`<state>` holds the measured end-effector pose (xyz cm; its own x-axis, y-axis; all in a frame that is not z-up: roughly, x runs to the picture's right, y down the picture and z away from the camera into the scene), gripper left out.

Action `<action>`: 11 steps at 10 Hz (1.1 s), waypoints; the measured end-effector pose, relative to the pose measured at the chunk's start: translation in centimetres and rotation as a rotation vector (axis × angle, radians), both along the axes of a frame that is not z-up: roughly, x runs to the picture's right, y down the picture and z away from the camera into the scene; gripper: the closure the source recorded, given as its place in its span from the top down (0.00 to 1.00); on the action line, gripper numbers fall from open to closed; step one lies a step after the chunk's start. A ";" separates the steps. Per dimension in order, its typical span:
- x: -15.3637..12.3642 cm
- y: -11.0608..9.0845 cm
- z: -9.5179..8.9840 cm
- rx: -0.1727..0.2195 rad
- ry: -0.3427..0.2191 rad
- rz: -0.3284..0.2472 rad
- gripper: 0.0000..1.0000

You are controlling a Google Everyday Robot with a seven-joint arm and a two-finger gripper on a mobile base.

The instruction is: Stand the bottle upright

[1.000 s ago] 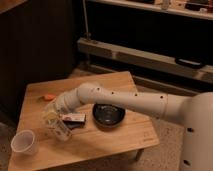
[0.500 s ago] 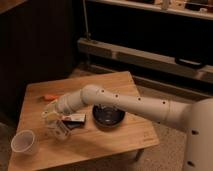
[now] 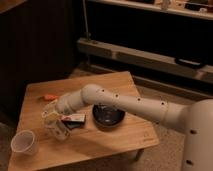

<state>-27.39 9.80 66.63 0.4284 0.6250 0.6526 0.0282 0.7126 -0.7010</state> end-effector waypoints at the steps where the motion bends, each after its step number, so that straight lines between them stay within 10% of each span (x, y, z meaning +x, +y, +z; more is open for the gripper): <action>1: -0.1 0.1 0.0 0.001 -0.004 -0.006 0.00; 11: 0.2 0.1 -0.4 0.044 -0.063 0.019 0.10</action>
<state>-27.18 9.93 66.28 0.3743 0.6026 0.7048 0.0576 0.7435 -0.6662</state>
